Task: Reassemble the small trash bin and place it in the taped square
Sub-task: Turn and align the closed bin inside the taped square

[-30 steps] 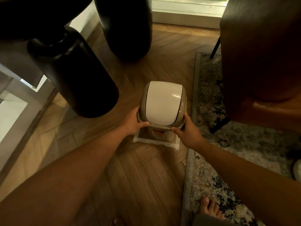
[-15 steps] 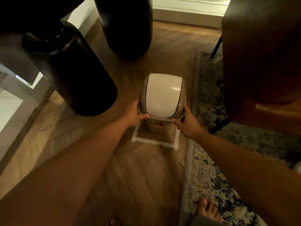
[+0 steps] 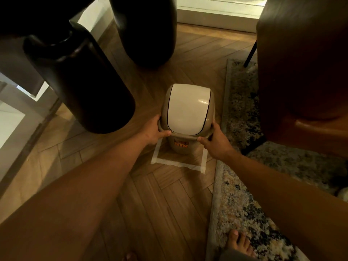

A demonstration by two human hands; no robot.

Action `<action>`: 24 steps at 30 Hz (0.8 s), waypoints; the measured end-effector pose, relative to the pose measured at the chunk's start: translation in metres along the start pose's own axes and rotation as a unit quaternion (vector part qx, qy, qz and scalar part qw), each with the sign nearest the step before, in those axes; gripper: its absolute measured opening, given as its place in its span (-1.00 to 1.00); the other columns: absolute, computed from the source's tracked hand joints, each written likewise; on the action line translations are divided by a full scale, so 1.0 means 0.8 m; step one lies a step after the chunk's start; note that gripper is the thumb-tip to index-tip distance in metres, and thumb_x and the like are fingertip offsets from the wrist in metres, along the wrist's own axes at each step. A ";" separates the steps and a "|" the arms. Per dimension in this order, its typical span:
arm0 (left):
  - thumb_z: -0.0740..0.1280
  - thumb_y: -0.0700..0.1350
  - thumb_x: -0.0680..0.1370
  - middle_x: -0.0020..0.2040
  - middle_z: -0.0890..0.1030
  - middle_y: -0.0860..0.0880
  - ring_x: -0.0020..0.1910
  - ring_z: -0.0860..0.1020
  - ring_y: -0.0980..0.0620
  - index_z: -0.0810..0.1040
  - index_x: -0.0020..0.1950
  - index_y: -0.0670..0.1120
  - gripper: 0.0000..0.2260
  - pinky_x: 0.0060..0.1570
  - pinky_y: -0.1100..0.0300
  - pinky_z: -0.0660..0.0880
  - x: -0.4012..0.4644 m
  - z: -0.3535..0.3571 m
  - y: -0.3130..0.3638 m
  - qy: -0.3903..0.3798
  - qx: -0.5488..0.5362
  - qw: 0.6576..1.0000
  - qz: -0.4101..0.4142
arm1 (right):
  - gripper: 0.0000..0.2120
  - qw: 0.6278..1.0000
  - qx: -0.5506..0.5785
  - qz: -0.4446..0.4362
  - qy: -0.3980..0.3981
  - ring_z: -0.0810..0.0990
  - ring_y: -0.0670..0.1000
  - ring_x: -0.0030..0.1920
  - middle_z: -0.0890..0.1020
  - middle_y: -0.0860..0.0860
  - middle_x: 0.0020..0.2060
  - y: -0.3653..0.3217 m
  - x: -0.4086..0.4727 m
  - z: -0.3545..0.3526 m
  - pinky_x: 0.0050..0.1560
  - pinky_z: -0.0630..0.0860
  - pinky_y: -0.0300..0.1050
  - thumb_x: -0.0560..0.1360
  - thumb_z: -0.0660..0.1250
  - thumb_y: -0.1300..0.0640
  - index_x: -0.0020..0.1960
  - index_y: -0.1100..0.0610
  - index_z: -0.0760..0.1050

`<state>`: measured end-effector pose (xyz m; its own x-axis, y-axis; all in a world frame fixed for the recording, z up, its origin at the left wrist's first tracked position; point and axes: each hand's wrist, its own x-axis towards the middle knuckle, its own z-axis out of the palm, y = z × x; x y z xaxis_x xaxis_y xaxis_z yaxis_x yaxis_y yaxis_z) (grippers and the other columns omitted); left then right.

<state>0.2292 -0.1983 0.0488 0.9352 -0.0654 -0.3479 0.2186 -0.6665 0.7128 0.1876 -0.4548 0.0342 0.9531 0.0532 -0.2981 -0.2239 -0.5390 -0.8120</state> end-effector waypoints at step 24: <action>0.58 -0.05 0.38 0.64 0.05 -0.02 0.59 0.11 -0.09 -0.32 0.57 0.24 0.16 0.52 -0.17 0.14 0.006 -0.014 0.007 -0.002 0.097 0.990 0.098 | 0.19 0.988 -0.125 -0.085 -0.017 0.41 0.09 0.49 0.37 -0.03 0.55 -0.021 0.003 -0.034 0.29 0.33 -0.17 0.47 0.56 0.14 0.64 -0.08 -0.36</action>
<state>0.2378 -0.1941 0.0583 0.9530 -0.2103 -0.2180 -0.0244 -0.7706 0.6368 0.1994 -0.4685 0.0607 0.9640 0.1867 -0.1893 -0.0006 -0.7104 -0.7038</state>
